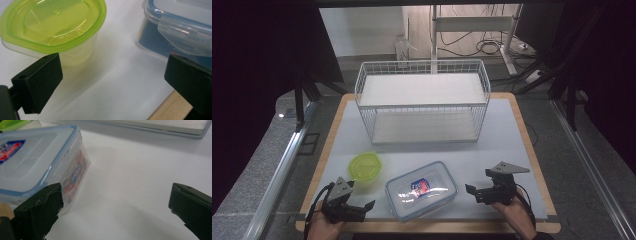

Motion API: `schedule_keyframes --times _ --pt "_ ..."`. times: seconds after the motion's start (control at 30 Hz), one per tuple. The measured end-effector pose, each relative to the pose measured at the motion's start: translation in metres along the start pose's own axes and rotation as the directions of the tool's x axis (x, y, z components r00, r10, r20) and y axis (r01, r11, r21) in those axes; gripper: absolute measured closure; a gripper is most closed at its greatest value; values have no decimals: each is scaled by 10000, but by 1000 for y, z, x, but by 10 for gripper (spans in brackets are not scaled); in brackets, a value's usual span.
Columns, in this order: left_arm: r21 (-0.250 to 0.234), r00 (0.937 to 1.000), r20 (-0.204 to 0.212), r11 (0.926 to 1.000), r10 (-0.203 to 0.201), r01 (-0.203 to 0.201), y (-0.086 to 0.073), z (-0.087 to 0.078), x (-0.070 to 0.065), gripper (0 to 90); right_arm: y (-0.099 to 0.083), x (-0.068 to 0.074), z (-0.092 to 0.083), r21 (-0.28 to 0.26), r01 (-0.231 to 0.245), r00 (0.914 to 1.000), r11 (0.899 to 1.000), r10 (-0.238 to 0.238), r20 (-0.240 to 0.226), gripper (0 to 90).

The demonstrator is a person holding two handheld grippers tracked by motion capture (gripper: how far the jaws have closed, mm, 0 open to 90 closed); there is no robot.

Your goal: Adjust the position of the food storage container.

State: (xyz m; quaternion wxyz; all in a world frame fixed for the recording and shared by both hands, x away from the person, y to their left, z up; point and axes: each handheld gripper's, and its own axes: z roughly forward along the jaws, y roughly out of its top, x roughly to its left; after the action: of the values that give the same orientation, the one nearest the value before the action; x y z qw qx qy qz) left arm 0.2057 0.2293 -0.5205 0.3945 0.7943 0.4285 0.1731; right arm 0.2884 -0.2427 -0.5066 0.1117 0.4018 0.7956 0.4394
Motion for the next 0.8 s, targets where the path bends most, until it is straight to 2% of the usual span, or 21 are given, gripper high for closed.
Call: schedule_keyframes --times 0.13,0.2,0.33,0.5,0.6,0.7,0.8 --pt "-70 9998 -177 10000 16 -18 0 0 0 6 0 -1 -1 -37 184 9998 9998 -184 73 0" --pt "-218 9999 16 9997 108 -108 0 -1 0 5 0 -2 -2 -80 268 9996 9996 -267 86 0" --pt "-259 9999 44 9996 146 -145 0 -1 -1 19 -1 -4 0 102 163 9999 9998 -162 -17 0" --pt "-389 9995 -169 9989 248 -255 2 -5 -3 74 -1 -4 1 157 158 9997 9998 -156 -180 0" --pt "-432 9998 -120 9989 160 -165 2 -6 -3 118 -1 -3 1 165 184 9995 9997 -180 -252 0" --pt "-359 9997 -199 9993 -116 108 3 -8 -1 161 -1 -3 1 229 224 9995 9995 -218 -243 0" --pt "-433 9995 -82 9986 -302 298 5 -11 1 233 -2 -3 3 353 224 9994 9991 -214 -273 0"
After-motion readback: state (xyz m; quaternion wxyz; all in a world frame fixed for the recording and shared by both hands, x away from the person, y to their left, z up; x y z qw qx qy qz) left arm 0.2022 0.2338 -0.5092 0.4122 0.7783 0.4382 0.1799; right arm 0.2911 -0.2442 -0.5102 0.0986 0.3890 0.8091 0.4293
